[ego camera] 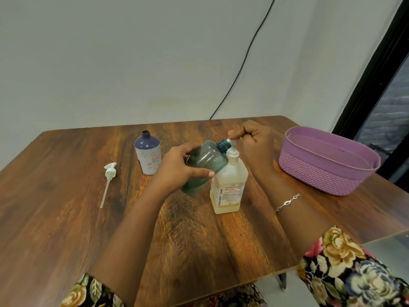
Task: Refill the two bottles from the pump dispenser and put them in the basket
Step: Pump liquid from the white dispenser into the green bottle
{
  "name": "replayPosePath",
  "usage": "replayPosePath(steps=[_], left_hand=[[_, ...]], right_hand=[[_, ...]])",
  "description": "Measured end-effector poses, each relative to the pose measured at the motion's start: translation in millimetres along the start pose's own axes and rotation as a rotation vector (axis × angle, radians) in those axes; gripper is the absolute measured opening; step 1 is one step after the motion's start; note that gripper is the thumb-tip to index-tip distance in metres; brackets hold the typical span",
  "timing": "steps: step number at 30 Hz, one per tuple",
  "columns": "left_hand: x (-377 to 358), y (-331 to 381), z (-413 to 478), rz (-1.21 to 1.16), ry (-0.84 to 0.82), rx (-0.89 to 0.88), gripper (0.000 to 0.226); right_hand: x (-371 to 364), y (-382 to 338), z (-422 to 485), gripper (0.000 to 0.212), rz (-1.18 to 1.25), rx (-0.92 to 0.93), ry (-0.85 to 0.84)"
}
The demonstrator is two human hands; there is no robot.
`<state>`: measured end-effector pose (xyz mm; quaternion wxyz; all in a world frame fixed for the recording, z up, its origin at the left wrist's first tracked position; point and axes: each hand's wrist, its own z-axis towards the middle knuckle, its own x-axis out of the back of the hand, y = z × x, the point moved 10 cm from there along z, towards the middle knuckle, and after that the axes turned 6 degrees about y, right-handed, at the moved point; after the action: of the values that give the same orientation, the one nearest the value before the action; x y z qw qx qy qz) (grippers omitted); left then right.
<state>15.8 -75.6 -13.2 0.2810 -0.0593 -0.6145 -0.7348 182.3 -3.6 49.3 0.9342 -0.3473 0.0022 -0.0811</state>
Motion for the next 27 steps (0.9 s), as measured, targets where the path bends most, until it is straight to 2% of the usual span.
replayPosePath(steps=[6, 11, 15, 21, 27], left_hand=[[-4, -9, 0, 0.012, -0.005, 0.022, 0.074], [-3, -2, -2, 0.019, -0.009, 0.016, 0.072], [6, 8, 0, 0.045, 0.007, -0.020, 0.071], [-2, -4, -3, 0.017, 0.008, 0.016, 0.073], [-2, -4, -3, 0.014, 0.024, 0.025, 0.074]], right_hand=[[5, 2, -31, 0.030, -0.015, 0.140, 0.092], [4, 2, -27, 0.033, 0.002, 0.068, 0.052], [2, -2, -2, 0.033, -0.072, 0.012, -0.021], [4, -4, -26, 0.027, -0.053, 0.161, 0.060], [2, 6, -26, 0.036, -0.007, 0.093, 0.044]])
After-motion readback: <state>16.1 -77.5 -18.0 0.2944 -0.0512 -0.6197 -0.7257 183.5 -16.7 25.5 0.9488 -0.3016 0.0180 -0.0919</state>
